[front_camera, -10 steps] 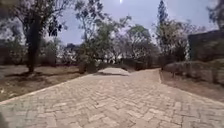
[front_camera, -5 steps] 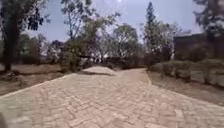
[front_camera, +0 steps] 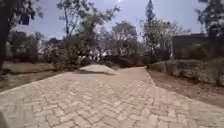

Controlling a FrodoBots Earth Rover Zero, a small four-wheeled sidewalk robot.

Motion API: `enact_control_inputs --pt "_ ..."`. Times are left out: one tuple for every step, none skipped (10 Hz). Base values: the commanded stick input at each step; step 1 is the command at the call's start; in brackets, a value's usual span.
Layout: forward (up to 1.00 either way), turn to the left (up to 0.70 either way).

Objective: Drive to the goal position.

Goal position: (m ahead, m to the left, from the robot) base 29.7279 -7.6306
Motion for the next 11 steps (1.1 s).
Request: enact_control_inputs --pt "1.0 0.0" --pt "1.0 0.0" --pt "1.0 0.0" --pt "1.0 0.0" --pt "1.0 -0.01" --pt "1.0 -0.03" --pt "1.0 -0.29" --pt "1.0 -0.29" --pt "1.0 -0.28" --pt "1.0 -0.27" --pt "1.0 -0.27"
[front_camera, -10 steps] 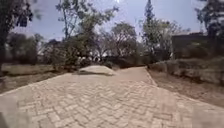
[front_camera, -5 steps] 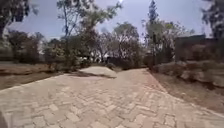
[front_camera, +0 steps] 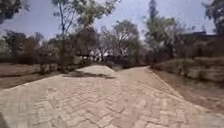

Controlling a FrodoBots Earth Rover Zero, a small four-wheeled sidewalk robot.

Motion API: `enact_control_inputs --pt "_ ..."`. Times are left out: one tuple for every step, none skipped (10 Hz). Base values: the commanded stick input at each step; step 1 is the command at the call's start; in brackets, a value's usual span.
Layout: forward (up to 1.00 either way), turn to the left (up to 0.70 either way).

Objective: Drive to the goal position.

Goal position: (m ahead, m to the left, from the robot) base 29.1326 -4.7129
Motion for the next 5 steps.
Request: enact_control_inputs --pt "1.0 -0.15" --pt "1.0 -0.02" --pt "1.0 0.0" --pt "1.0 0.0" --pt "1.0 0.0"
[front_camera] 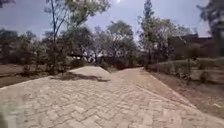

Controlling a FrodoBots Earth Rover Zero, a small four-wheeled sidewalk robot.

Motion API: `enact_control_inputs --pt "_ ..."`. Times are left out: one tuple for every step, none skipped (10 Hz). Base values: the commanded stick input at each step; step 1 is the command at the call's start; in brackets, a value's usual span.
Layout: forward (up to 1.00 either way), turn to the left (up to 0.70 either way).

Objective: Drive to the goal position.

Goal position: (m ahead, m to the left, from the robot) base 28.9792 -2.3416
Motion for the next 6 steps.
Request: enact_control_inputs --pt "1.0 0.0" --pt "1.0 0.0" --pt "1.0 0.0" --pt "1.0 0.0" --pt "1.0 0.0" --pt "1.0 -0.07"
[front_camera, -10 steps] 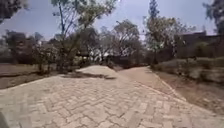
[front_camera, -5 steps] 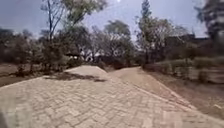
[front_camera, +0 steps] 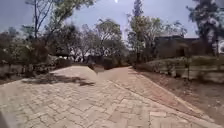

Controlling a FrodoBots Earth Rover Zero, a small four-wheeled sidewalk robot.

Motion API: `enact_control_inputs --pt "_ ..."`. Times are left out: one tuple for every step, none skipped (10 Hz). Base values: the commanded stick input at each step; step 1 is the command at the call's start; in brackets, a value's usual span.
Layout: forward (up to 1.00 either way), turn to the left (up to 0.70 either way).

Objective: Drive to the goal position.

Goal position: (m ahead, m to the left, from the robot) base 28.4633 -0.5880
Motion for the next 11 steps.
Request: enact_control_inputs --pt "1.0 -0.2" --pt "1.0 -0.31" --pt "1.0 -0.32" --pt "1.0 -0.32" --pt "1.0 -0.32" --pt "1.0 -0.32" --pt "1.0 -0.14" --pt "1.0 -0.04" --pt "1.0 0.0" --pt "1.0 0.0" --pt "1.0 0.0"
